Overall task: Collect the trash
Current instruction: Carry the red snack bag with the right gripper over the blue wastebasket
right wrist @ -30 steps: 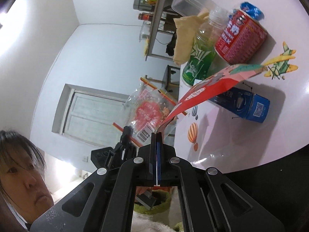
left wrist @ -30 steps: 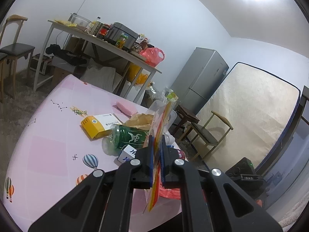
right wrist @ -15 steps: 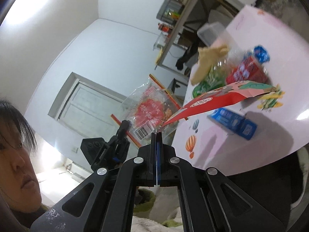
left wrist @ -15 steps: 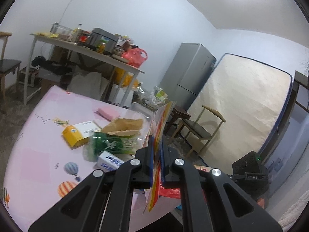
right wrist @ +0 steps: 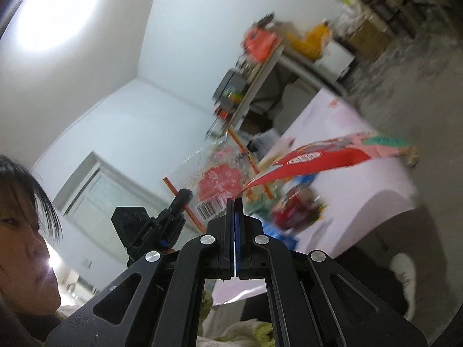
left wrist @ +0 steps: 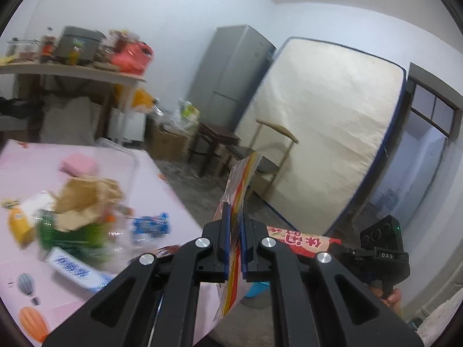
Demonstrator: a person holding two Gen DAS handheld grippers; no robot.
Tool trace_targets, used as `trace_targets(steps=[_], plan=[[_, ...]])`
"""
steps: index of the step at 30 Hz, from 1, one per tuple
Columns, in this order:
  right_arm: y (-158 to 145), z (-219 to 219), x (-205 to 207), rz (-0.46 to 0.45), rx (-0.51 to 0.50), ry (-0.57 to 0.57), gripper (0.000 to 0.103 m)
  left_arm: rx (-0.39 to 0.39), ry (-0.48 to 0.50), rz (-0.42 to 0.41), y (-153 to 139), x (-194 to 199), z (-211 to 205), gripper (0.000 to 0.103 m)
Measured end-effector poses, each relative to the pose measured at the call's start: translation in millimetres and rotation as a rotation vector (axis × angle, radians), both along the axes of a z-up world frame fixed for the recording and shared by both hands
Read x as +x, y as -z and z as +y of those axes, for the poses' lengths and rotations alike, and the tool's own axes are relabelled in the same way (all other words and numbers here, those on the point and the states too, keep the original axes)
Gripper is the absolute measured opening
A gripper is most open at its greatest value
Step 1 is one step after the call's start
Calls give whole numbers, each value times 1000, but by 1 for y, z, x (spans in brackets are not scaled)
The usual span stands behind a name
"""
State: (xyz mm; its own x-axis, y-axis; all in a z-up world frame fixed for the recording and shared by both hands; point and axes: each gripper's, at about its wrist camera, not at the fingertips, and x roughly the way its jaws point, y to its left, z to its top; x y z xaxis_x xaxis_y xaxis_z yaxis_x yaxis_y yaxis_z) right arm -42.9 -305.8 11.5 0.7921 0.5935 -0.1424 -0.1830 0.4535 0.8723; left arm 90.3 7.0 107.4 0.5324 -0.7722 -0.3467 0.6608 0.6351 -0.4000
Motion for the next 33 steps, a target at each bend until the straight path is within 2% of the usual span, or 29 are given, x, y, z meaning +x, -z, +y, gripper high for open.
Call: trace_targets(steps=[5, 11, 16, 19, 23, 27, 30, 33], plan=[[12, -26, -5, 22, 10, 88, 0, 16, 65, 41, 19, 15, -48, 5], [20, -49, -8, 57, 22, 123, 0, 38, 74, 144, 55, 32, -71, 5], [24, -65, -15, 71, 17, 137, 0, 40, 66, 187, 64, 40, -74, 5], [26, -79, -24, 84, -6, 170, 0, 63, 86, 191, 58, 48, -89, 5], [25, -107, -33, 129, -80, 252, 0, 128, 141, 157, 42, 60, -134, 5], [33, -134, -42, 185, -142, 326, 0, 184, 221, 164, 34, 74, -192, 5], [47, -157, -43, 251, -180, 368, 0, 279, 290, 195, 43, 83, -251, 5], [62, -177, -41, 319, -233, 399, 0, 384, 354, 248, 66, 88, -312, 5]])
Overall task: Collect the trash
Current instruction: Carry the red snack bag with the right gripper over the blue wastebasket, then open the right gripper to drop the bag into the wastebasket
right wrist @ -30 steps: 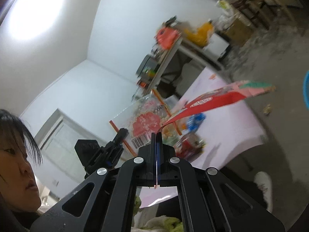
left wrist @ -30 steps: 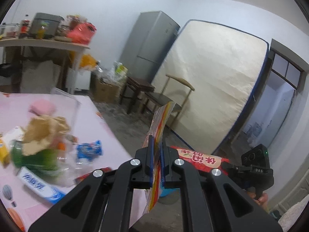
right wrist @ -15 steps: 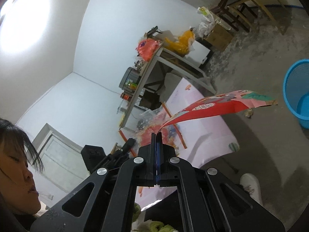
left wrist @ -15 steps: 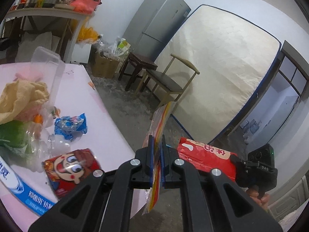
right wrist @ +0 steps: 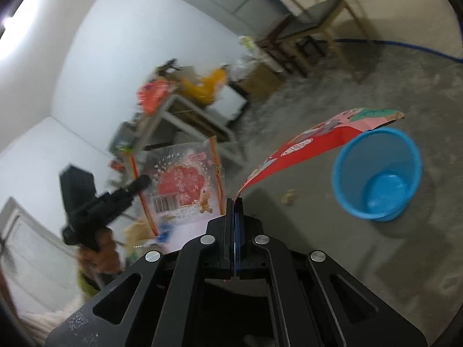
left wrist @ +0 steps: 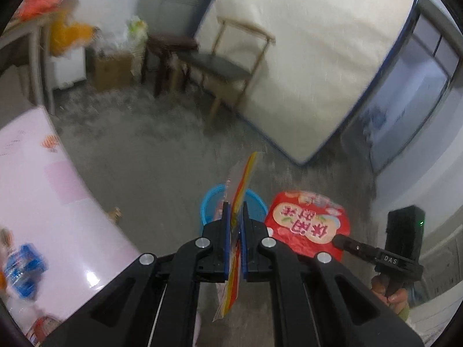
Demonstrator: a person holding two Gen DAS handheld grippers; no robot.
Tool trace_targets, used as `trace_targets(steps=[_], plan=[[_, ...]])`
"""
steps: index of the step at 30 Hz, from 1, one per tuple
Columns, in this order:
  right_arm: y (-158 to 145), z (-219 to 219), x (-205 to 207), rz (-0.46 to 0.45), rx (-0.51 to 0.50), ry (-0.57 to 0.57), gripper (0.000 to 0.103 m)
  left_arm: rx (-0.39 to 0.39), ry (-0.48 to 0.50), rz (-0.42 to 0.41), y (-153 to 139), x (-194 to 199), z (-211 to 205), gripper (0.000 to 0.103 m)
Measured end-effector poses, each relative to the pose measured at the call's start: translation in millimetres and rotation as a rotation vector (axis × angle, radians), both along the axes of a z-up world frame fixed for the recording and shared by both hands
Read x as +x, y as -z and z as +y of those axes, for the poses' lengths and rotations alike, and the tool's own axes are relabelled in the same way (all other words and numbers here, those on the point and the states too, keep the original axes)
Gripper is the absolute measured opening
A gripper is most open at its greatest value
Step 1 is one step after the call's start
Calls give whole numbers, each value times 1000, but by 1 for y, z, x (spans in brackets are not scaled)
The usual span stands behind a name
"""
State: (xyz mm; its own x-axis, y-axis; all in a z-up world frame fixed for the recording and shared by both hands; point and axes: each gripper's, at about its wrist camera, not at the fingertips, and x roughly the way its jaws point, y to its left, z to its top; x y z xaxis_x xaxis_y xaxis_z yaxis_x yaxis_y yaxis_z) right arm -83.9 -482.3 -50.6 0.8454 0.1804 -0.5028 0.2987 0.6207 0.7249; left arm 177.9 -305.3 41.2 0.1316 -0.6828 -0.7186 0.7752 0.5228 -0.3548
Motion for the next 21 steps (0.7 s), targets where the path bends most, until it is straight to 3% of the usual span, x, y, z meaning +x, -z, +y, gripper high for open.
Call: trace_targets(steps=[7, 12, 17, 19, 21], plan=[[60, -35, 24, 189, -27, 33, 0, 198, 108, 50, 88, 1, -111, 5], [98, -54, 43, 311, -73, 33, 0, 258, 111, 107, 141, 10, -164, 5], [120, -66, 64, 407, -149, 38, 1, 299, 104, 121, 173, 17, -207, 6], [128, -70, 73, 435, -158, 42, 6, 312, 91, 112, 183, 18, -218, 12], [140, -75, 75, 475, -167, 63, 16, 335, 74, 101, 189, 16, -224, 33]])
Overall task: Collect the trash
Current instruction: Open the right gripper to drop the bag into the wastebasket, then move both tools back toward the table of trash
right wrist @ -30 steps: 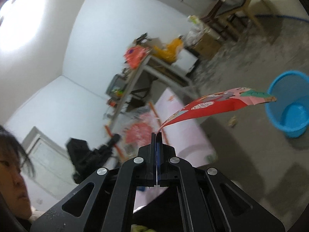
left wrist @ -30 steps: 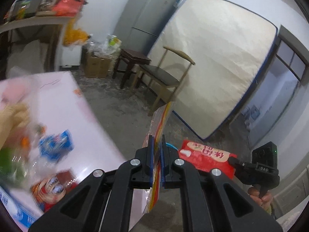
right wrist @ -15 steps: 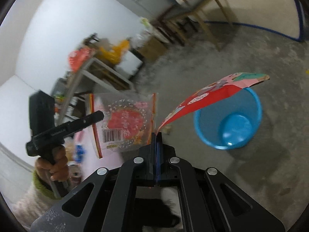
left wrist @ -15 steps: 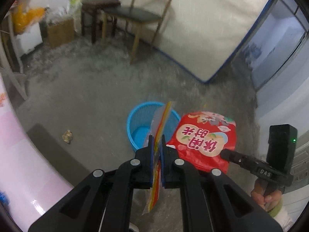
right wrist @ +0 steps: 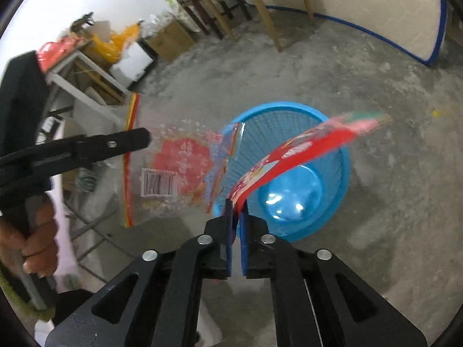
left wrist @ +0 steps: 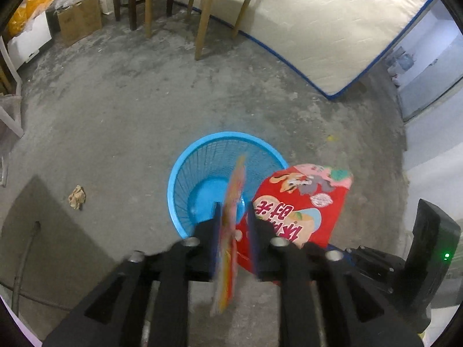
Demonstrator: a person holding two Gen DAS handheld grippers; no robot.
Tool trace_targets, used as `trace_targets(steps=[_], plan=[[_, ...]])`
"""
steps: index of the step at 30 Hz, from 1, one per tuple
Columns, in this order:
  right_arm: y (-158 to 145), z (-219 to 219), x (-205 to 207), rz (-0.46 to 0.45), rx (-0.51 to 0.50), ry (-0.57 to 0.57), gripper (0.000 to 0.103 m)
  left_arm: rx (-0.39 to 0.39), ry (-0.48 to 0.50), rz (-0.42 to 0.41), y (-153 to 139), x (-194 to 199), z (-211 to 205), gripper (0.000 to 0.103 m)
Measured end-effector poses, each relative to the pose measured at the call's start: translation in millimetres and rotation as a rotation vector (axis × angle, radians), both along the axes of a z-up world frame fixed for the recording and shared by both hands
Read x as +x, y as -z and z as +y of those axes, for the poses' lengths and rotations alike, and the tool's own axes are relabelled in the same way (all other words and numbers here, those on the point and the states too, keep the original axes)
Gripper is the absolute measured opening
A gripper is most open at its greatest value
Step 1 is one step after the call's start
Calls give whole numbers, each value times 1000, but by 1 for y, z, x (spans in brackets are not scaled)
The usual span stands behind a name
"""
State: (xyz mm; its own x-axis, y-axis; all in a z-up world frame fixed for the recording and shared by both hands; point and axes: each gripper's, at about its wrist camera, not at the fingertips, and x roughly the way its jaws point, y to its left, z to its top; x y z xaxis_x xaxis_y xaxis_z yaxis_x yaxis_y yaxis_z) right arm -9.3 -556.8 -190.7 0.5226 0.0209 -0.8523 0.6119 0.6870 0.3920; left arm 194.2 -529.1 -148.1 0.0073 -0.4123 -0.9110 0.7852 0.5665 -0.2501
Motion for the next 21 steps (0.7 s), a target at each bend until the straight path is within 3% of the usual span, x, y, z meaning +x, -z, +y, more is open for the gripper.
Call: trace_targets(steps=[1, 10, 21], plan=[[2, 1, -4, 9, -6, 7, 20, 4, -11, -7, 1, 0, -1, 36], [1, 4, -25, 3, 6, 60, 22, 3, -15, -42, -3, -1, 11, 44], [-21, 22, -39, -31, -21, 68, 26, 0, -62, -62, -21, 0, 54, 57]])
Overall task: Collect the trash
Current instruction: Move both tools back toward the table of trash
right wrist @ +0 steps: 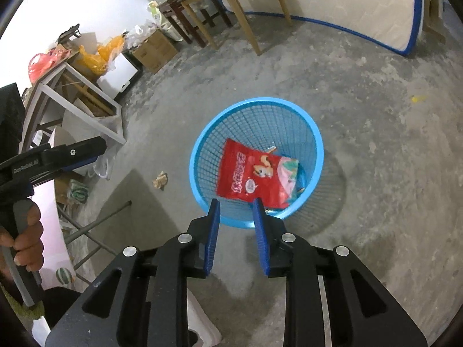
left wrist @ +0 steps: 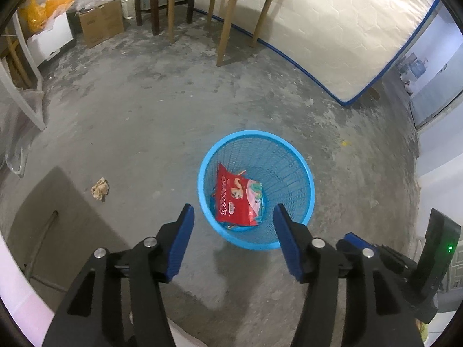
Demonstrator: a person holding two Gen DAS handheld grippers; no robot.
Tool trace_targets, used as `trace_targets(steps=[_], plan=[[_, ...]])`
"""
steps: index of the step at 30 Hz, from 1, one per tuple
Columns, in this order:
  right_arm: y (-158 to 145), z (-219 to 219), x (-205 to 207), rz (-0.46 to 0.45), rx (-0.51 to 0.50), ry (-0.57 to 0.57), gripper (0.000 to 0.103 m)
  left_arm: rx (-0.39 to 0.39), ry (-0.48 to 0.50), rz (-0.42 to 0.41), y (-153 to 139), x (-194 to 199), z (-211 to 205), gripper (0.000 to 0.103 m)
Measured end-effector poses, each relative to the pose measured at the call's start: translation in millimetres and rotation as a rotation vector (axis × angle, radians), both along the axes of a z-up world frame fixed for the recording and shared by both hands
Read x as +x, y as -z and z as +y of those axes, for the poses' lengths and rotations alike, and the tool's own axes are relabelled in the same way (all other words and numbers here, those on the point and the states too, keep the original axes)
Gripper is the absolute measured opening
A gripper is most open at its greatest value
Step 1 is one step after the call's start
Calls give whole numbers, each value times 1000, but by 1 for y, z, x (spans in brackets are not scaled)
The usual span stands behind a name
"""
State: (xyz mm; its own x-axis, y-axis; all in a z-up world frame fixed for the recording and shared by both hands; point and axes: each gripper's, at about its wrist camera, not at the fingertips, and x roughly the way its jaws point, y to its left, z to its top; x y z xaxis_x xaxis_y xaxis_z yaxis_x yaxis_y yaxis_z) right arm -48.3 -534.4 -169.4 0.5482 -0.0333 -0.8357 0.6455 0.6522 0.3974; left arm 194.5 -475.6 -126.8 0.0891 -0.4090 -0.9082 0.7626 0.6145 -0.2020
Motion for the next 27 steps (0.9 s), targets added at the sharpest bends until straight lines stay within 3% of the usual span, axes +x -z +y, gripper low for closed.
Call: trace_targets(steps=[7, 9, 14, 17, 23, 27], plan=[[-21, 21, -5, -18, -30, -12, 36, -67, -24, -12, -25, 2, 39, 67], [-32, 29, -7, -21, -62, -14, 45, -108, -25, -24, -38, -3, 51, 71], [-64, 55, -13, -8, -208, -3, 82, -220, -27, -35, -70, -25, 85, 86], [-86, 72, -17, 3, -312, 9, 95, -281, -38, -39, -88, -41, 108, 93], [-113, 98, -21, 72, -496, 8, 96, -404, -54, -37, -129, -67, 156, 97], [-128, 127, -21, 129, -681, -23, 95, -476, -73, -48, -155, -74, 192, 97]])
